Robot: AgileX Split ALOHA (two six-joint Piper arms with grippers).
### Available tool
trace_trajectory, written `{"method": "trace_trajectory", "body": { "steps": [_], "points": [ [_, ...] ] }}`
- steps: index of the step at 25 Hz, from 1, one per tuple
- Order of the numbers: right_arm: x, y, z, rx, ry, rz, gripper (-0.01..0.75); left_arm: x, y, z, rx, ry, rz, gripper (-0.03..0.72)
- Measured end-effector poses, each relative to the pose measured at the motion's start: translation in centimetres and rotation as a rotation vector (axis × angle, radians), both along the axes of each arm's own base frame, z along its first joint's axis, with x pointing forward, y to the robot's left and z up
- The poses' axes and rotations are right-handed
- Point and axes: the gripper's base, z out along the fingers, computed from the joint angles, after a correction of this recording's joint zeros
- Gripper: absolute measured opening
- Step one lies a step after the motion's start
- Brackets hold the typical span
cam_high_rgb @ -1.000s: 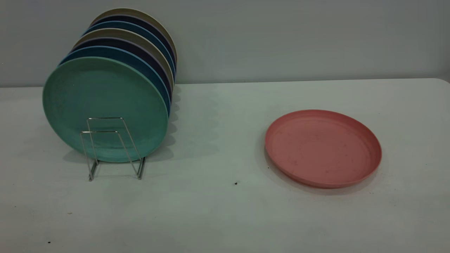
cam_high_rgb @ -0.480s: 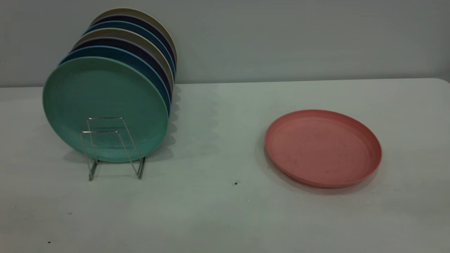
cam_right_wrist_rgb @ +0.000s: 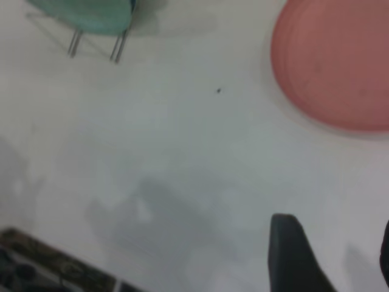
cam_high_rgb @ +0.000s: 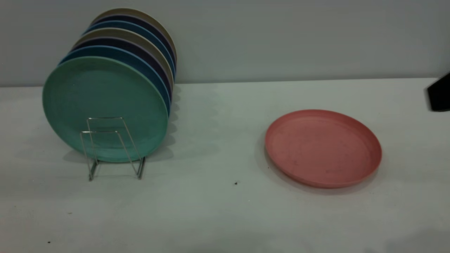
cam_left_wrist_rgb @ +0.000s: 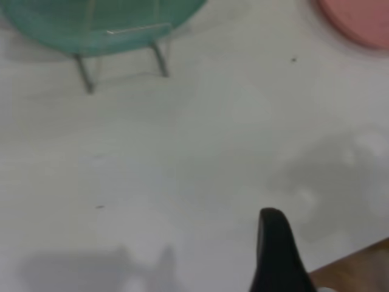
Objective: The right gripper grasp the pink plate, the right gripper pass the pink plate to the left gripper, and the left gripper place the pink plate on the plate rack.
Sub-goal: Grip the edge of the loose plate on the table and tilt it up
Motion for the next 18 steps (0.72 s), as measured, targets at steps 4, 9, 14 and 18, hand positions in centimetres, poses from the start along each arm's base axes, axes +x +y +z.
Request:
{"method": "trace_trajectory", "body": {
  "steps": [4, 9, 14, 18],
  "points": [
    [3.6, -0.3, -2.4, 0.028, 0.072, -0.051, 0.377, 1.7, -0.7, -1.0, -0.083, 0.031, -0.026, 0.49],
    [8.2, -1.7, -6.0, 0.083, 0.207, -0.069, 0.377, 3.4, -1.6, -1.8, -0.179, 0.021, -0.062, 0.492],
    [11.1, -4.3, -9.5, 0.132, 0.307, -0.103, 0.377, 4.0, -1.8, -2.1, -0.217, 0.015, -0.07, 0.492],
    [12.5, -5.2, -11.6, 0.137, 0.347, -0.115, 0.377, 4.1, -1.9, -2.1, -0.219, 0.012, -0.072, 0.493]
  ]
}}
